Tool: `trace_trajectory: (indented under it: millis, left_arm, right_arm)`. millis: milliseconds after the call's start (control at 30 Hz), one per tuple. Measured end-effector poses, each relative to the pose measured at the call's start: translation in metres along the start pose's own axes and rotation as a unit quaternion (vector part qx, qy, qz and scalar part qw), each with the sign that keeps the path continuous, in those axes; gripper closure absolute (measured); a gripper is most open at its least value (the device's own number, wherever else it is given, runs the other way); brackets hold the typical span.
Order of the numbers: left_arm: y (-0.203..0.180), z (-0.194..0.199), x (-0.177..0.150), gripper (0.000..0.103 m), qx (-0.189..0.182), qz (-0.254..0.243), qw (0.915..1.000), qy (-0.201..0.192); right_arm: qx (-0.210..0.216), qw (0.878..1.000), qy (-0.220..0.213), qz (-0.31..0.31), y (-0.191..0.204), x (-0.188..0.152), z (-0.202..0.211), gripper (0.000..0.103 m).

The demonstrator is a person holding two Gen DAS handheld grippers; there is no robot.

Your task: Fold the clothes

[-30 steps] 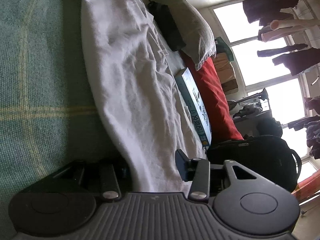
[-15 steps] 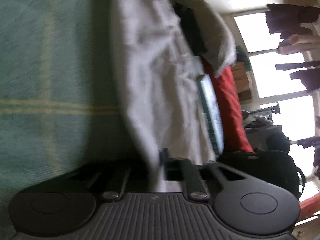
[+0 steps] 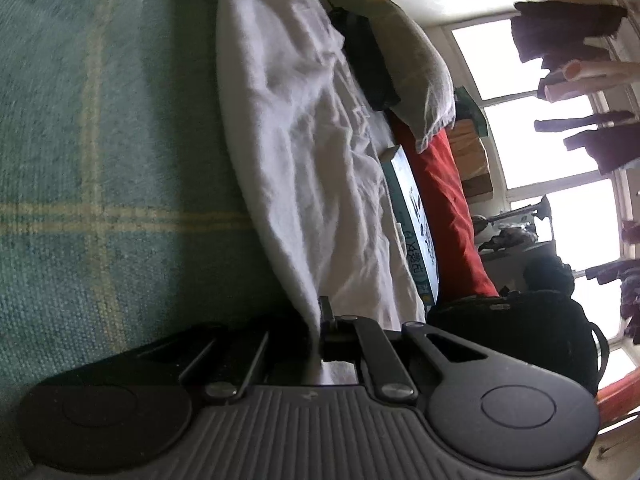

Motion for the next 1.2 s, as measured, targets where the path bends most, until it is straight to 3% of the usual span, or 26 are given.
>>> trace_trajectory:
  millis: [433,933,1200]
  left_arm:
    - [0.019,0.048,-0.002,0.102,0.012,-0.001,0.9996,-0.027]
    - [-0.021,0.180,-0.027,0.102,-0.008,-0.015,0.9988,-0.046]
    - [-0.044,0.224,-0.040,0.102,-0.025,-0.004,0.9980,-0.057]
  right_arm:
    - [0.003,0.999,-0.026,-0.039,-0.030,0.002,0.049,0.098]
    - [0.058,0.997,-0.034,-0.028,0.020,-0.002,0.161,0.098]
    - [0.086,0.995,-0.027,-0.037,0.052,-0.004,0.211,0.098]
Point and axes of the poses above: each gripper's, at about its wrist camera, not at the fingertips, and z roughly against the way its jaws point, y to its left, x to its top, the point moved 6 cm from there along -z, roughly the way its jaws point, and after that the axes turned 2 degrees about x, right-handed, at the moved point
